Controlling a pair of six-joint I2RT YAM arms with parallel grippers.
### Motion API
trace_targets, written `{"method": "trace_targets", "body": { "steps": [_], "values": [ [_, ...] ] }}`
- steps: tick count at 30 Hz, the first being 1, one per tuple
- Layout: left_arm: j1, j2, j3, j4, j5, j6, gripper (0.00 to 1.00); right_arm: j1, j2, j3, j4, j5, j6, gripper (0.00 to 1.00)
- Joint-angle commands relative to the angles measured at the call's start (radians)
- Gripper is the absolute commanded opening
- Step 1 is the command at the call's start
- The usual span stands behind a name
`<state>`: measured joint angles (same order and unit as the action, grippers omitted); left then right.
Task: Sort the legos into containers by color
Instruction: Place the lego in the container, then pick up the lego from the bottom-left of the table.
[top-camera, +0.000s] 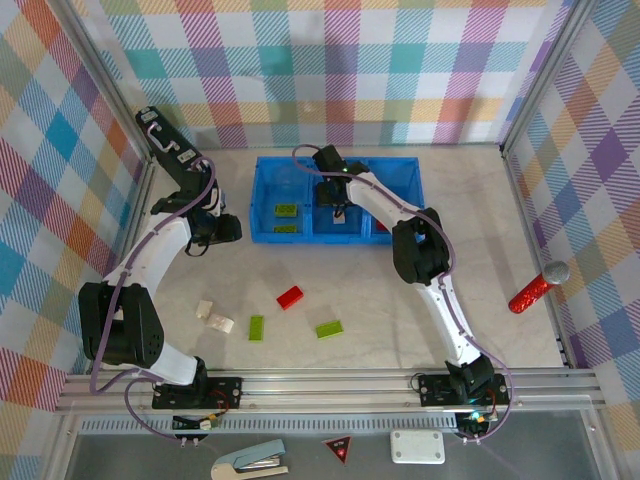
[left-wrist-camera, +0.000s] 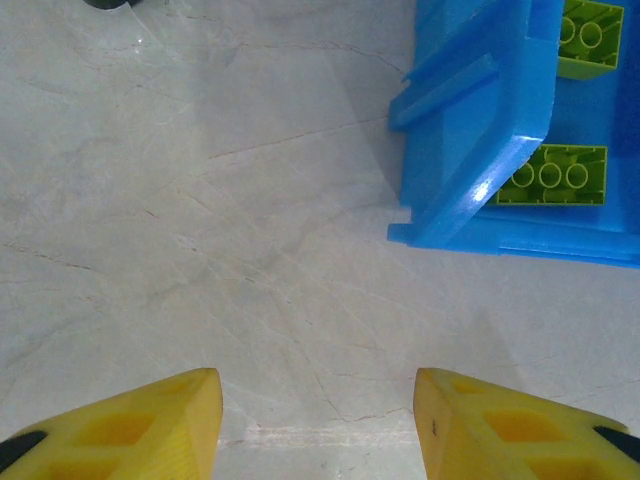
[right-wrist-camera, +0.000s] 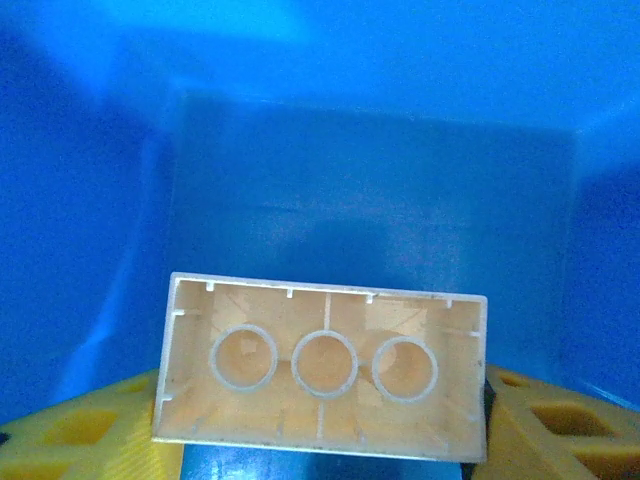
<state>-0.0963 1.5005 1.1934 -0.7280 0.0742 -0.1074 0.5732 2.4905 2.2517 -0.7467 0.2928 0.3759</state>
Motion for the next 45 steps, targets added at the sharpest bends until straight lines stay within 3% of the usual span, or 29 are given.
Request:
{"method": "trace_targets", "body": {
  "steps": [1, 11, 18, 31, 45],
  "values": [
    [-0.003, -0.029, -0.012, -0.008, -0.001, 0.010, 0.53, 0.003, -0.042, 0.032, -0.037, -0.017, -0.017, 0.66],
    [-0.010, -0.065, 0.003, -0.110, -0.022, -0.014, 0.54, 0.005, -0.141, -0.001, -0.064, -0.034, -0.036, 0.79],
    [-0.020, -0.122, -0.043, -0.193, -0.014, -0.066, 0.55, 0.022, -0.235, -0.059, -0.075, -0.038, -0.055, 0.80],
    [-0.066, -0.241, -0.221, -0.216, -0.065, -0.313, 0.55, 0.059, -0.561, -0.403, 0.017, -0.123, -0.036, 0.80],
    [-0.058, -0.236, -0.336, -0.186, -0.184, -0.530, 0.69, 0.070, -0.879, -0.774, 0.107, -0.112, 0.018, 0.80]
  ]
}}
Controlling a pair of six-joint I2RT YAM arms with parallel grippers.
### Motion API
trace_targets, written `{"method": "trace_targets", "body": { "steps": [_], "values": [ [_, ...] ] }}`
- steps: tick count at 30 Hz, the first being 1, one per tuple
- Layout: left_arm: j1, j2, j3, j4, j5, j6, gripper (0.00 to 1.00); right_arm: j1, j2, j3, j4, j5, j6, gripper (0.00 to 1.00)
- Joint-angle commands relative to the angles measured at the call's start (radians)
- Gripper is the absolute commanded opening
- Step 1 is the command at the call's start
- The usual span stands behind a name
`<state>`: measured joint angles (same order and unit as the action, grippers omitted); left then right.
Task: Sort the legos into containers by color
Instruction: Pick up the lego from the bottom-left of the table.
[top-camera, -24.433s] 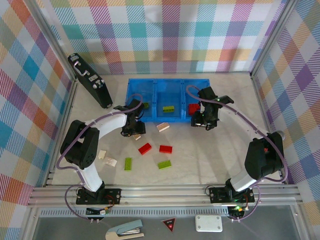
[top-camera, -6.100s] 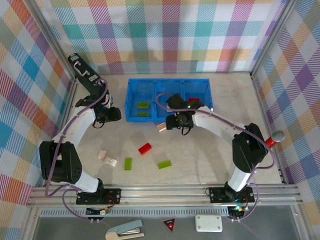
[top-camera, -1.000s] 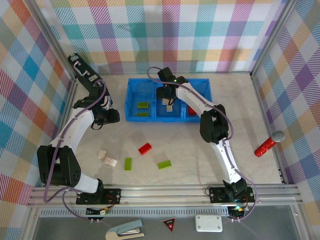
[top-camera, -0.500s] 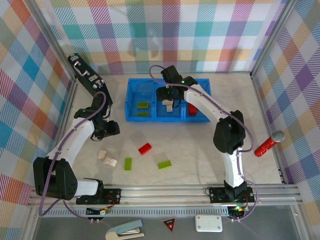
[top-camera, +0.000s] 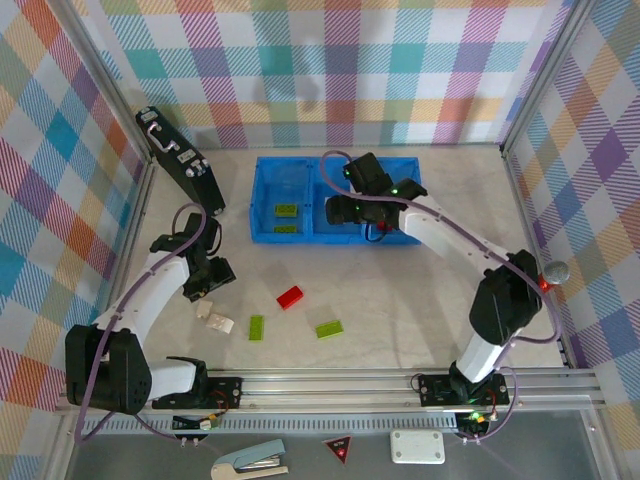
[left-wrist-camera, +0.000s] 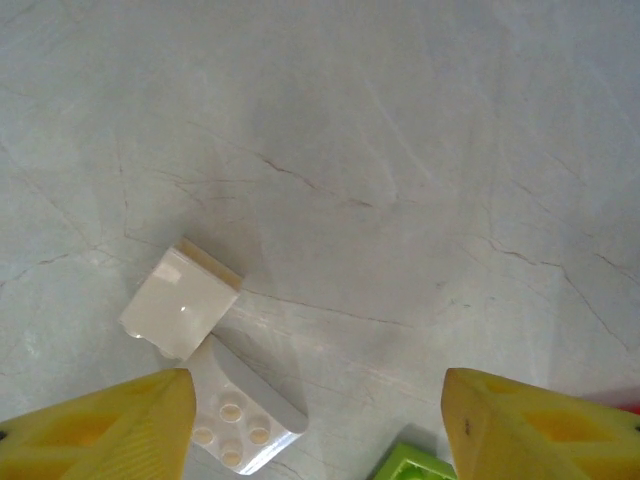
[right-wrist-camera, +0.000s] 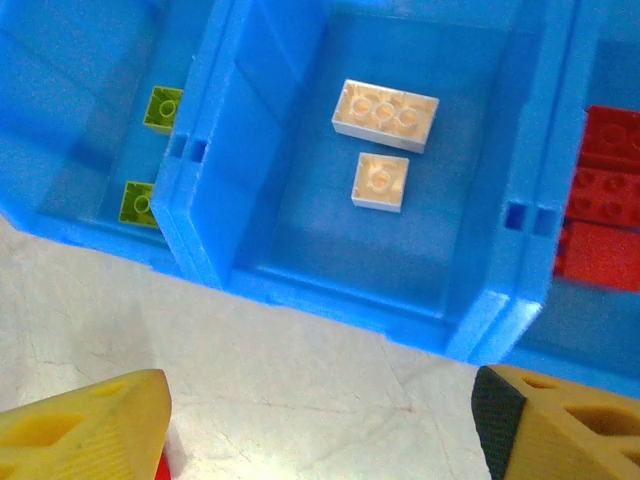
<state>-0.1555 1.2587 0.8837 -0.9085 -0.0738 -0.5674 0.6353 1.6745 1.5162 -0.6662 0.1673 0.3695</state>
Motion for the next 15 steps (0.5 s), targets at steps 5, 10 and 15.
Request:
{"method": "trace_targets", "body": {
  "steps": [5, 10, 15],
  "values": [
    [0.041, 0.011, -0.065, 0.034, -0.009, -0.140, 0.76, 0.007, -0.199, -0.160, 0.026, 0.047, 0.049, 0.80],
    [0.131, 0.011, -0.113, 0.064, 0.045, -0.205, 0.76, 0.007, -0.323, -0.271, 0.021, 0.071, 0.076, 0.80],
    [0.212, 0.036, -0.132, 0.093, 0.107, -0.225, 0.75, 0.008, -0.422, -0.344, -0.021, 0.121, 0.091, 0.80]
  ]
}}
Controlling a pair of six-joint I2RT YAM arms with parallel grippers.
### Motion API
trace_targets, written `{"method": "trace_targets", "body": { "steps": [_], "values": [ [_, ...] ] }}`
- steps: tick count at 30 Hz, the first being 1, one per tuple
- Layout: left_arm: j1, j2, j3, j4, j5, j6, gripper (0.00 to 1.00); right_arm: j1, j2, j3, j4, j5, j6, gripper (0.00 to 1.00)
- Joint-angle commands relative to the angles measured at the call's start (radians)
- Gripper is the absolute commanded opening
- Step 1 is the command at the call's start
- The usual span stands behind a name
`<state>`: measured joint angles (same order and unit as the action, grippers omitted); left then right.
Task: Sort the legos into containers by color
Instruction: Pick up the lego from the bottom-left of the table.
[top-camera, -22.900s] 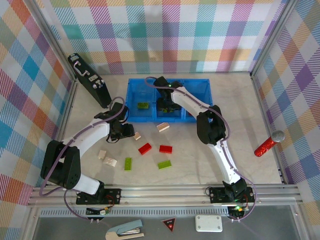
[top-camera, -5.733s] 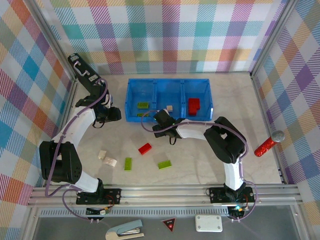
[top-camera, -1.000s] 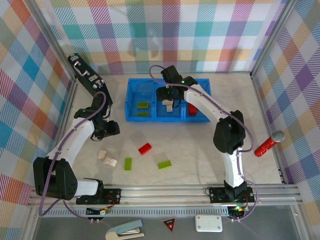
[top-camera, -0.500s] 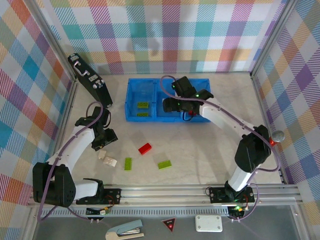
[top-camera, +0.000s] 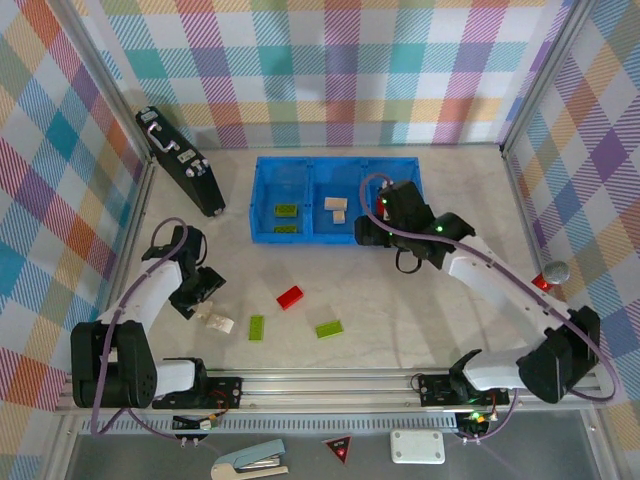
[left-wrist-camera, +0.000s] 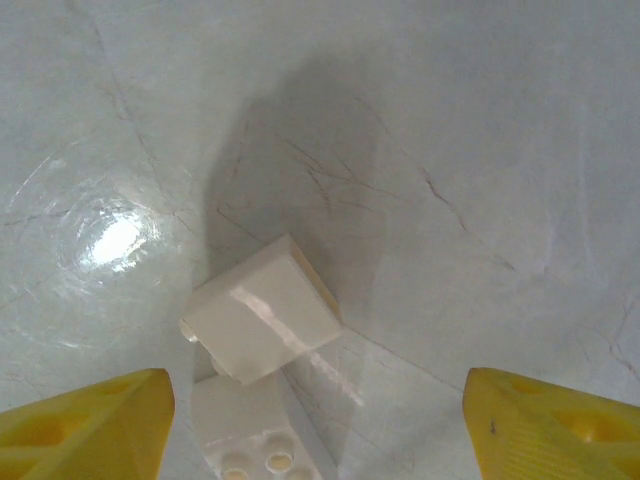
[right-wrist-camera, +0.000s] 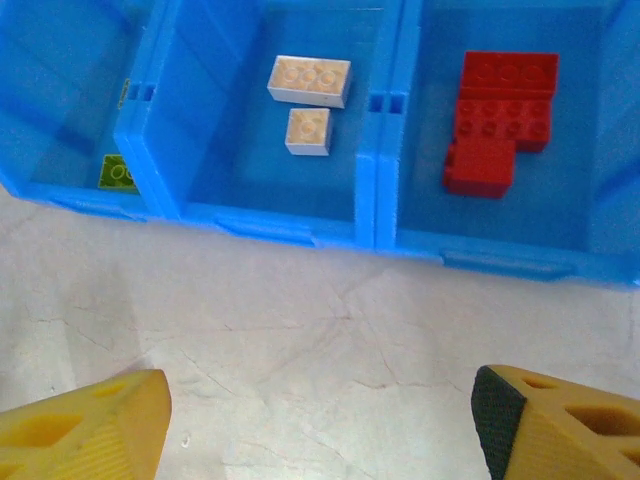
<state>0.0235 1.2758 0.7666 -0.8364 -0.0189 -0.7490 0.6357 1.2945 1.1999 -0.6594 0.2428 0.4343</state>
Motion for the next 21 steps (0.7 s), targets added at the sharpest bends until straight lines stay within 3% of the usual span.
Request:
{"method": "trace_targets", "body": {
  "steps": [1, 7, 16, 21],
  "values": [
    [0.043, 0.030, -0.015, 0.019, 0.059, -0.056, 0.74, 0.007, -0.061, -0.040, -0.040, 0.058, 0.028, 0.80],
    [0.097, 0.072, -0.042, 0.010, 0.071, -0.144, 0.65, 0.007, -0.149, -0.093, -0.087, 0.101, 0.050, 0.80],
    [0.118, 0.113, -0.047, -0.021, 0.067, -0.200, 0.69, 0.007, -0.205, -0.124, -0.103, 0.115, 0.083, 0.80],
    [0.120, 0.132, -0.063, 0.032, 0.109, -0.207, 0.63, 0.007, -0.205, -0.126, -0.111, 0.110, 0.093, 0.79]
  ]
}}
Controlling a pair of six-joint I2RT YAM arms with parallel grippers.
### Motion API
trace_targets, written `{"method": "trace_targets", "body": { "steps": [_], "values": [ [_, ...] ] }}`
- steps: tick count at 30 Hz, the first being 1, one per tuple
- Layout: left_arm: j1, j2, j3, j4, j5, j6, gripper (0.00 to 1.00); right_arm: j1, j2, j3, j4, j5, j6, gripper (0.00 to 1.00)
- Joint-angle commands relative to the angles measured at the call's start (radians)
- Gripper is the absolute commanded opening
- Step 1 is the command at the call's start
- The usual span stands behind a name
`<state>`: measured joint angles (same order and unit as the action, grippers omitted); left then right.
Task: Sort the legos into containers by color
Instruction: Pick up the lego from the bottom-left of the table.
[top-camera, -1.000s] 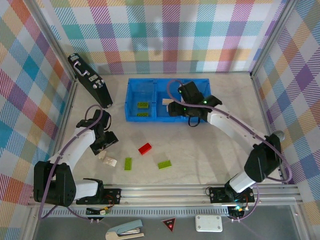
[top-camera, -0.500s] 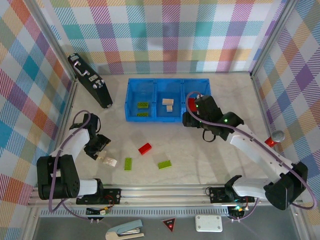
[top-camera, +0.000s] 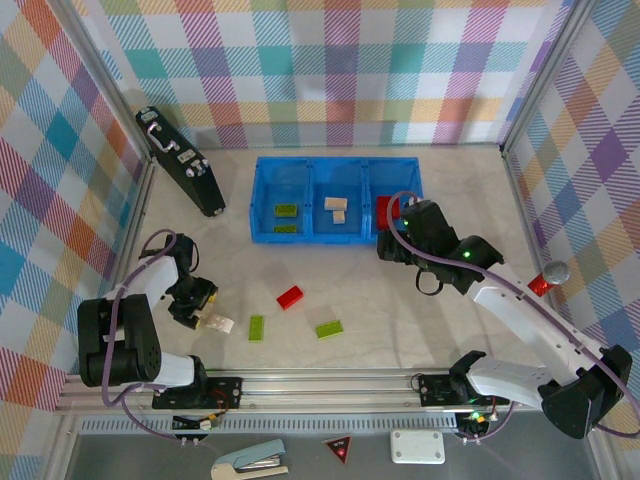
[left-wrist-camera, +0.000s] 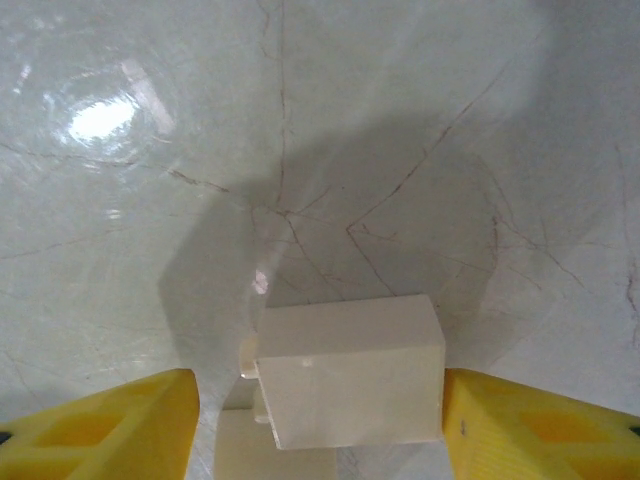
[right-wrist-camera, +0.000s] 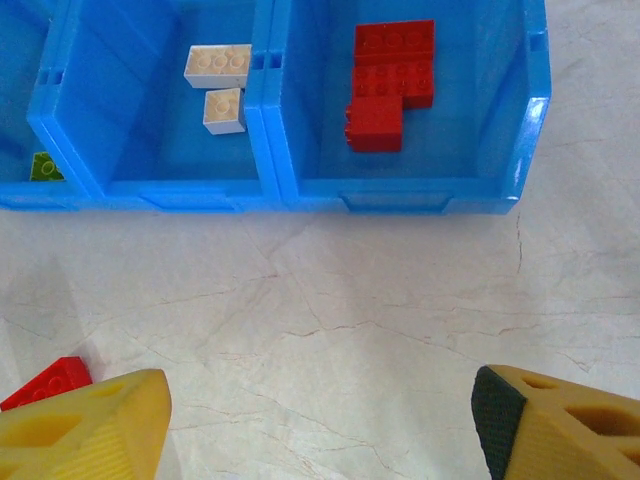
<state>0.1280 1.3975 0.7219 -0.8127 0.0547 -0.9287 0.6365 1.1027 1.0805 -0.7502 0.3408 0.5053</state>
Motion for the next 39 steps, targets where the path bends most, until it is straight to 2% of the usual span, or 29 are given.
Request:
{"method": "trace_targets", "body": {
  "steps": [1, 24, 31, 39],
  "values": [
    [0.017, 0.010, -0.022, 0.014, 0.037, -0.031, 0.62, 0.006, -0.015, -0.008, -0.020, 0.013, 0.023, 0.79],
    [0.035, -0.001, 0.010, 0.017, 0.043, 0.020, 0.44, 0.006, -0.038, 0.001, -0.032, 0.019, 0.034, 0.78],
    [0.033, -0.039, 0.005, 0.076, 0.092, 0.168, 0.38, 0.006, -0.032, 0.000, -0.036, 0.018, 0.033, 0.78],
    [0.011, -0.063, 0.068, 0.059, 0.098, 0.370, 0.29, 0.008, -0.012, 0.014, -0.045, 0.014, 0.033, 0.78]
  ]
}}
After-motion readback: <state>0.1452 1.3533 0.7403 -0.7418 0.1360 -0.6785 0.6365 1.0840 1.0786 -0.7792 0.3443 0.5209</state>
